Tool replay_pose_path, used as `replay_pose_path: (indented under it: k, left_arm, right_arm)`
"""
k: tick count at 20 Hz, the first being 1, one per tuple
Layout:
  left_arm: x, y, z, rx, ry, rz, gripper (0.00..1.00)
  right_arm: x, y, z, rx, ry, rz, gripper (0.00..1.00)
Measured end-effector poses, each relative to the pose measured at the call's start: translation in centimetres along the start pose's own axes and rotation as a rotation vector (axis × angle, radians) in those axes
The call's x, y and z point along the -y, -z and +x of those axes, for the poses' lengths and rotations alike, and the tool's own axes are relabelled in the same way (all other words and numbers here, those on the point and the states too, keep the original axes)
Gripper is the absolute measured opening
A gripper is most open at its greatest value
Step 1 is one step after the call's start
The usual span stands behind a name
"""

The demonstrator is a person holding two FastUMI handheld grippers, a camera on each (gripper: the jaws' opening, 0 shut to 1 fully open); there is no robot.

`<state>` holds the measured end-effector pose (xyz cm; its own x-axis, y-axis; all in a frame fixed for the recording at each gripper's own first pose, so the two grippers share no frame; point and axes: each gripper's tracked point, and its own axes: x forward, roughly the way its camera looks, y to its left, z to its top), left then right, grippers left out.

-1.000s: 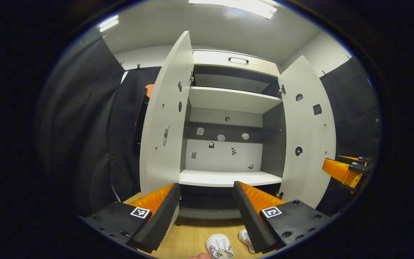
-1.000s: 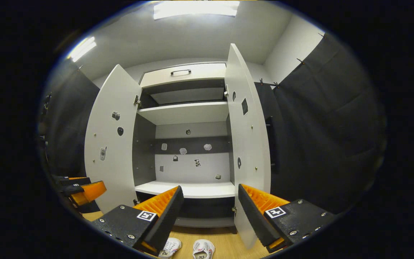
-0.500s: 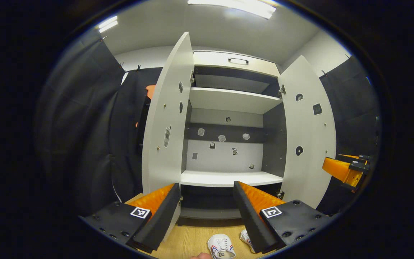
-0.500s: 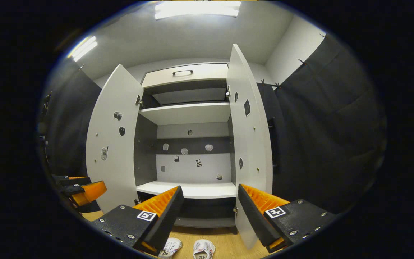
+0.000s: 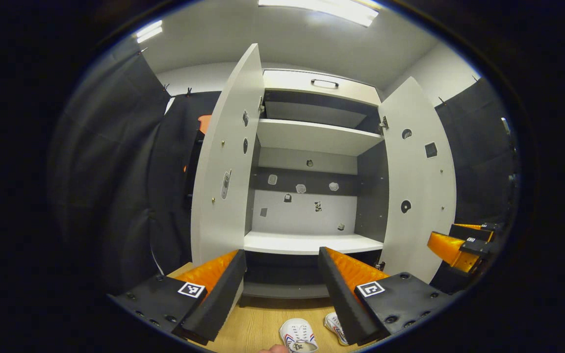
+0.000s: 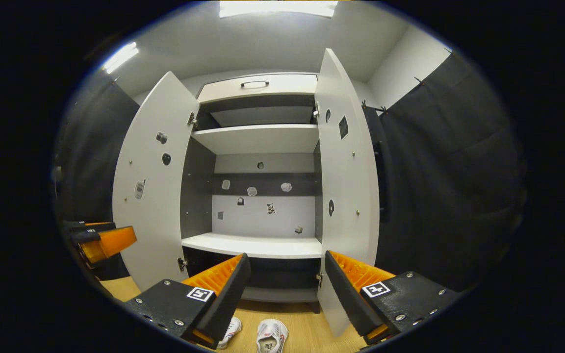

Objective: Grab one shoe with the right hand and put it into the shoe cabinet, grab the other shoe with the left hand and put it into the shoe cabinet; then close the right door with the right hand and the left door with the left hand.

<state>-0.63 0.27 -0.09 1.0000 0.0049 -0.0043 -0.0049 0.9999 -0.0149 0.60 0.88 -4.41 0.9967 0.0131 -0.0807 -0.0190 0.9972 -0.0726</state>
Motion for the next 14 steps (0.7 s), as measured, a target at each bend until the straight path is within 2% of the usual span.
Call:
replay_pose_path:
  k: [4,10,14]
  left_arm:
    - [0.0,0.5,-0.2,-0.01,-0.002,-0.006,0.96]
    - [-0.4,1.4,-0.9,-0.029,-0.01,-0.017,0.96]
    - [-1.0,1.6,-1.2,-0.036,-0.024,-0.018,0.96]
  right_arm:
    - [-0.8,6.3,1.1,-0.112,-0.026,-0.048,0.94]
    - [-1.6,19.8,2.4,-0.359,-0.07,-0.065,0.93]
    - [-1.2,26.5,2.1,-0.489,-0.086,-0.081,0.93]
